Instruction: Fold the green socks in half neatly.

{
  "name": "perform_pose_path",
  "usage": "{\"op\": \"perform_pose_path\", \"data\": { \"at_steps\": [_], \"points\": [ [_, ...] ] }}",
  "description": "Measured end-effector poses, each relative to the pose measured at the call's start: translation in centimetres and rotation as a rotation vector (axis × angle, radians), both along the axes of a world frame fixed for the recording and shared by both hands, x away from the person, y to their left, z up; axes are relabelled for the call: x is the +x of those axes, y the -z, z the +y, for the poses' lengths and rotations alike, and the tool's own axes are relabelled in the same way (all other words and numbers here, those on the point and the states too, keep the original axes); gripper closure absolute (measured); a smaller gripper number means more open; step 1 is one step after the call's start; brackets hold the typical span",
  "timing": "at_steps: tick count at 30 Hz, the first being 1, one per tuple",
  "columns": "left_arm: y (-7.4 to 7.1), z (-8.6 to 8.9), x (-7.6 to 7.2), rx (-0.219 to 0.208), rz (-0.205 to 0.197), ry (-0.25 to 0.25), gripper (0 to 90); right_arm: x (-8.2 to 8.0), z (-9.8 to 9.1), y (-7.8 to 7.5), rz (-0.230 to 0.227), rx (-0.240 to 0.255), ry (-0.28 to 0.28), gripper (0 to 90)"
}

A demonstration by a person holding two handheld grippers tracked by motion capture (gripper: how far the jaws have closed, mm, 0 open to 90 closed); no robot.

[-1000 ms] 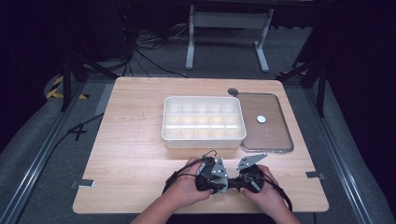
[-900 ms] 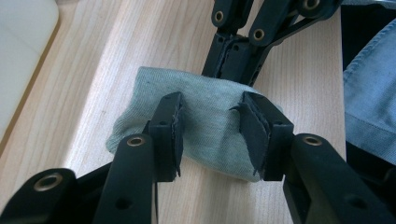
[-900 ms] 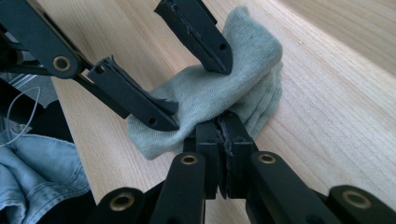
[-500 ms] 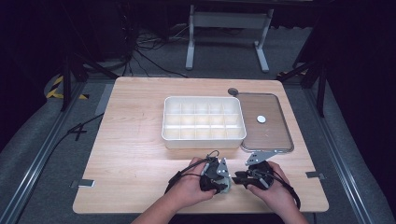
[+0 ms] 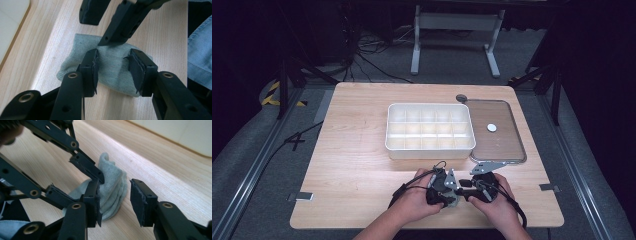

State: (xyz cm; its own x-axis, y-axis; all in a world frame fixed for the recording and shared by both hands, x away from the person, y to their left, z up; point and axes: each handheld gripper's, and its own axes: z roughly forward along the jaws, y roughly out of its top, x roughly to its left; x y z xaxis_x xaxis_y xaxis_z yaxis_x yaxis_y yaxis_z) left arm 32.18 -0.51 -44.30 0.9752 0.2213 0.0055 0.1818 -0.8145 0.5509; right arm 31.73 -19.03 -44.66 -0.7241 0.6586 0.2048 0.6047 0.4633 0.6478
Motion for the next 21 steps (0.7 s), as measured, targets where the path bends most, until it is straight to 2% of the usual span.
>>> {"op": "perform_pose_path", "data": {
  "at_steps": [1, 6, 8, 9, 10, 11, 13, 14, 16, 17, 21],
  "points": [
    [0.0, 0.0, 0.0, 0.004, -0.002, 0.002, 59.1, 0.2, 0.0, 0.2, 0.013, -0.029, -0.004, 61.1],
    [-0.2, 0.2, -0.1, 0.003, -0.028, 0.002, 57.1, 0.7, 0.1, 0.7, 0.056, -0.073, -0.021, 60.4],
    [-0.2, 0.5, 0.0, -0.002, -0.056, -0.037, 52.2, 0.8, 0.1, 0.6, 0.067, -0.098, -0.030, 58.6],
    [-0.2, 0.5, 0.0, -0.002, -0.056, -0.037, 47.3, 0.8, 0.1, 0.6, 0.067, -0.098, -0.030, 58.6],
    [-0.1, 0.8, 0.3, -0.006, -0.074, -0.060, 47.3, 0.9, 0.3, 0.8, 0.079, -0.132, -0.035, 57.8],
    [-0.1, 1.1, 0.5, -0.009, -0.062, -0.070, 43.1, 0.8, 0.4, 0.9, 0.082, -0.147, -0.043, 58.2],
    [0.1, 1.3, 0.6, -0.009, -0.042, -0.068, 42.8, 0.8, 0.5, 1.0, 0.064, -0.166, -0.051, 57.0],
    [0.1, 1.2, 0.6, -0.003, -0.049, -0.061, 42.4, 0.8, 0.5, 1.0, 0.065, -0.166, -0.048, 56.7],
    [0.0, 0.9, 0.4, 0.011, -0.060, -0.059, 42.4, 0.9, 0.1, 0.3, 0.039, -0.118, -0.039, 57.1],
    [0.0, 0.9, 0.4, 0.011, -0.060, -0.059, 42.3, 0.9, 0.1, 0.3, 0.039, -0.118, -0.039, 57.1],
    [0.0, 0.8, 0.3, 0.027, -0.067, -0.068, 42.3, 1.0, -0.1, -1.4, -0.002, -0.021, 0.000, 53.9]
  ]
}}
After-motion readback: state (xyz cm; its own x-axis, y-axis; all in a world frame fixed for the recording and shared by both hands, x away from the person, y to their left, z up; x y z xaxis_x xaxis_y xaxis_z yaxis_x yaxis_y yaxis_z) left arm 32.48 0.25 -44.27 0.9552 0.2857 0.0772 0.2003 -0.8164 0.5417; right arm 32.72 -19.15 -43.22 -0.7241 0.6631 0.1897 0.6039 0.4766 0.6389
